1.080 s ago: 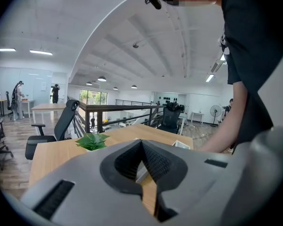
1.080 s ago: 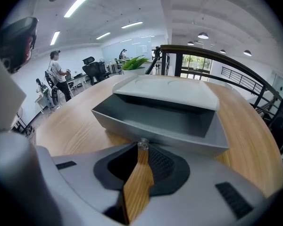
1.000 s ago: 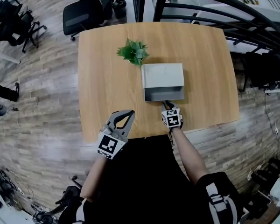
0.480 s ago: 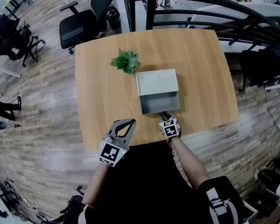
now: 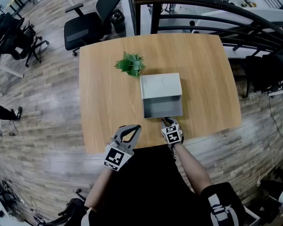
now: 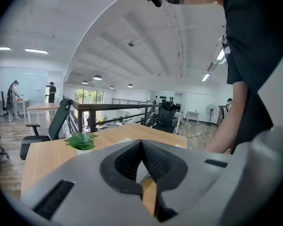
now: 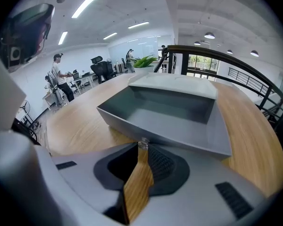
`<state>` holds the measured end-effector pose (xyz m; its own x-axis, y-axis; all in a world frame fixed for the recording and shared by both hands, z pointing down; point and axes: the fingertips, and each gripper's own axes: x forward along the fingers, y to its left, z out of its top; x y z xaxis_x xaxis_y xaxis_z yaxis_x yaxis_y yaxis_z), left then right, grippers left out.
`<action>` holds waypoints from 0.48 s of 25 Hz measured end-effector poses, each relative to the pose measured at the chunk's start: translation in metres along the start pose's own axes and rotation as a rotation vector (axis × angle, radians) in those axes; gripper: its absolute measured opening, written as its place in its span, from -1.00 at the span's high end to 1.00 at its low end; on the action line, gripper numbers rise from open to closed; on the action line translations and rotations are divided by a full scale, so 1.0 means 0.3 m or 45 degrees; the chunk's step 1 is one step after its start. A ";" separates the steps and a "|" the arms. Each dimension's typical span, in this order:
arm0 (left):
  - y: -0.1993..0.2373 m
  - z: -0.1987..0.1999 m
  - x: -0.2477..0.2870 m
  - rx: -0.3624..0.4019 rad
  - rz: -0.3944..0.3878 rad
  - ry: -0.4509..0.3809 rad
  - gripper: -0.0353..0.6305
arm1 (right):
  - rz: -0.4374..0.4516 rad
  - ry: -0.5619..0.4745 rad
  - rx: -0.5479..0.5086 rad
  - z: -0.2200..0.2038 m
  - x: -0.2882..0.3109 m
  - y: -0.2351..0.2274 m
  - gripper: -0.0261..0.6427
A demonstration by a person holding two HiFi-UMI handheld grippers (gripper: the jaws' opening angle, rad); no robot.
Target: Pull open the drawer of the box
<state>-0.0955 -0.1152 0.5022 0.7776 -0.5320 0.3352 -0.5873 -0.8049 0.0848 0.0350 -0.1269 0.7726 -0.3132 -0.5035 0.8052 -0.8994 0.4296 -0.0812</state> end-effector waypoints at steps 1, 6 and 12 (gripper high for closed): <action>-0.002 -0.001 -0.001 -0.002 -0.001 0.001 0.83 | -0.004 -0.004 0.001 0.000 -0.002 -0.002 0.69; -0.014 -0.004 -0.003 -0.005 -0.006 -0.007 0.82 | -0.025 -0.025 0.004 -0.023 -0.016 -0.018 0.68; -0.040 0.008 0.006 -0.008 -0.006 -0.022 0.82 | 0.021 -0.056 0.010 -0.043 -0.085 -0.008 0.70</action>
<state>-0.0864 -0.1070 0.4996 0.7840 -0.5329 0.3185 -0.5851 -0.8057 0.0921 0.0492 -0.1055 0.7599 -0.3411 -0.5288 0.7772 -0.8963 0.4323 -0.0993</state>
